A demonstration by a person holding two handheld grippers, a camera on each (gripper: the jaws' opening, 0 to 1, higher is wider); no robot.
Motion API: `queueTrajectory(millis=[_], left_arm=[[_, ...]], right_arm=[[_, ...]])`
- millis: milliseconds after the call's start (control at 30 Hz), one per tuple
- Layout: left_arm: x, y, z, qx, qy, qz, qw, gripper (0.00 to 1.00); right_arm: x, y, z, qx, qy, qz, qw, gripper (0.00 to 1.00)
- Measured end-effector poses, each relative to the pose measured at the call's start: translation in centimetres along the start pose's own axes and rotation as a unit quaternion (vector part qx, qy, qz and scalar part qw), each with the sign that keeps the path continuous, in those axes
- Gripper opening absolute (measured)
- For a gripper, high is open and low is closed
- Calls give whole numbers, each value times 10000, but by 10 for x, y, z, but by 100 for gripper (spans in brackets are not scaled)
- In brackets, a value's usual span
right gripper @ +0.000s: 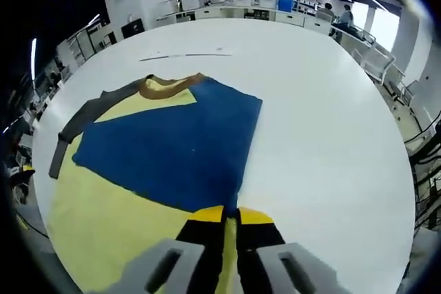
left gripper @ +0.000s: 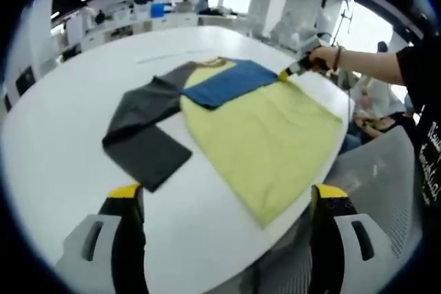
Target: Fold the garment on the visible template until the final outline fits inside the template.
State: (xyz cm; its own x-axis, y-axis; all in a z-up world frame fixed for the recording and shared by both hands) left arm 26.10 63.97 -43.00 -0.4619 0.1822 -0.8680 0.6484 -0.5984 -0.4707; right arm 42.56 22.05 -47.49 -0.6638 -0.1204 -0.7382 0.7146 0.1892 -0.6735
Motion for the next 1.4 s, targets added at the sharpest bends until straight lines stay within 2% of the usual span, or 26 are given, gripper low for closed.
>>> queueTrajectory(millis=[167, 333, 400, 533, 567, 733, 933, 1100, 1233, 1267, 1333, 1400], left_arm=[[0, -1, -1, -22, -1, 0, 10000, 97], [-1, -1, -6, -88, 12, 4, 10000, 96], [-2, -1, -7, -115, 4, 38, 9999, 96], [-3, 0, -11, -166, 2, 51, 9998, 96], [-4, 0, -14, -184, 17, 65, 9998, 96], [-7, 3, -24, -272, 131, 119, 9995, 94], [-13, 4, -39, -437, 168, 229, 9986, 93], [-17, 6, -55, -561, 180, 329, 9977, 88], [-23, 7, -72, -837, 118, 514, 9951, 84], [-26, 8, -80, -1082, 49, 715, 9915, 82], [-27, 9, -90, -1186, 105, 797, 9897, 81], [-26, 10, -101, -1330, 81, 747, 9883, 81]], right_arm=[[1, -1, 0, 91, 163, 10, 9998, 1], [-1, -1, -1, 205, 24, 31, 9998, 9], [-3, -2, -2, 222, 104, 116, 9996, 16], [-9, -5, -7, 81, 166, 274, 9995, 41], [-11, -5, -9, 49, 160, 313, 9994, 44], [-21, -16, -20, -253, 67, 566, 9981, 54], [-30, -34, -29, -476, -343, 712, 9957, 70], [-33, -51, -38, -719, -354, 807, 9935, 77], [-34, -61, -43, -845, -333, 920, 9916, 83], [-34, -64, -45, -885, -296, 955, 9910, 84], [-34, -72, -50, -956, -335, 1025, 9896, 86], [-31, -78, -52, -973, -465, 993, 9892, 86]])
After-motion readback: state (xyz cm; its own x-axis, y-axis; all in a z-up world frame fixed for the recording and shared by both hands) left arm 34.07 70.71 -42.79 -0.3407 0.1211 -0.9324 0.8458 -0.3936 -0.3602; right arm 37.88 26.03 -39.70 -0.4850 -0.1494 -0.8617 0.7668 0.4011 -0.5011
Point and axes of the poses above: the point that each gripper's makers call its tool centre point, and the gripper's own axes: y roughly forward along the fingers, z roughly to its right, x roughly out of its underside, the point moved 7 cm from there along -y, roughly backward along the fingers, and after that the axes turned 15 degrees about z, right-handed, at the moved point
